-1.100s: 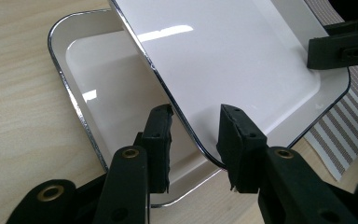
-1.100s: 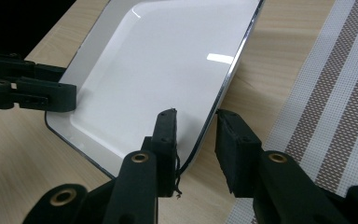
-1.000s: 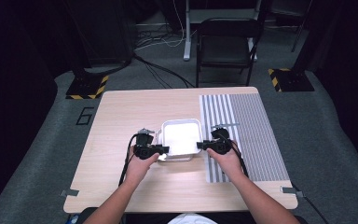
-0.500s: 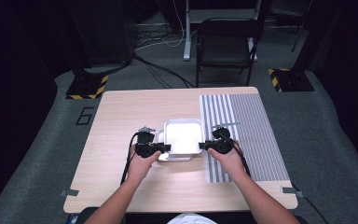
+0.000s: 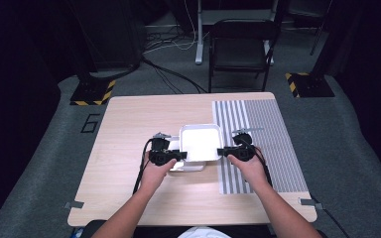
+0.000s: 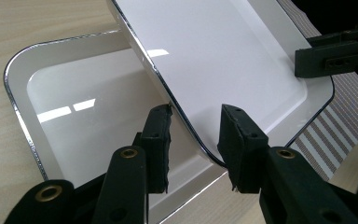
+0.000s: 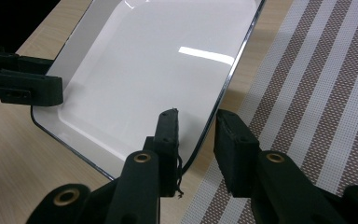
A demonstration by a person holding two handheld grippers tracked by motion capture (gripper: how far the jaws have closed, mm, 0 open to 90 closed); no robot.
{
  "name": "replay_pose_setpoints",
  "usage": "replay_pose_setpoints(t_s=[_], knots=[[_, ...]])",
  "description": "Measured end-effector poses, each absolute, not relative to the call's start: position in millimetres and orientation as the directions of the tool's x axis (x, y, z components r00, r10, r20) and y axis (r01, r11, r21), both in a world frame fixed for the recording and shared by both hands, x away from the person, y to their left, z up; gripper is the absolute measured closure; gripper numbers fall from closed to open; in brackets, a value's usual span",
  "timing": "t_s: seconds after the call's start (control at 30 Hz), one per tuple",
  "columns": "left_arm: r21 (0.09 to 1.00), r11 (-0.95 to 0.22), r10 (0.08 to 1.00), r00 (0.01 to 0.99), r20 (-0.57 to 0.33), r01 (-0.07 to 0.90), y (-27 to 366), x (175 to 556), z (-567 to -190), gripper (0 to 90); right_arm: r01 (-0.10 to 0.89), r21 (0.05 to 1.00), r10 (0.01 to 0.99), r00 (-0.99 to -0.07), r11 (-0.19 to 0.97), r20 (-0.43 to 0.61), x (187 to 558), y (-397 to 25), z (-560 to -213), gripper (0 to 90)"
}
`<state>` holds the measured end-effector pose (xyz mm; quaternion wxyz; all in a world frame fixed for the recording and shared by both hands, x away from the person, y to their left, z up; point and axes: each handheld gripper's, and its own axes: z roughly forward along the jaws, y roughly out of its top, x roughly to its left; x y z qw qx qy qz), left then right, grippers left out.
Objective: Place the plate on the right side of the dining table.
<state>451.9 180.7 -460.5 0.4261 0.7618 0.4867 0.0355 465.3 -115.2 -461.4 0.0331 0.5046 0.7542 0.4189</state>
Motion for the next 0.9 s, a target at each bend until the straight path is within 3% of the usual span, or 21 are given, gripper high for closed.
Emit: replay_pose_setpoints(t_s=[0.9], knots=[[0.700,-0.191,0.755,0.558,-0.343,0.689,158.9,460.0,-447.8,64.1,0.739,0.664,0.808,-0.457,0.113,0.372,463.1,-136.3,-451.5,70.7]])
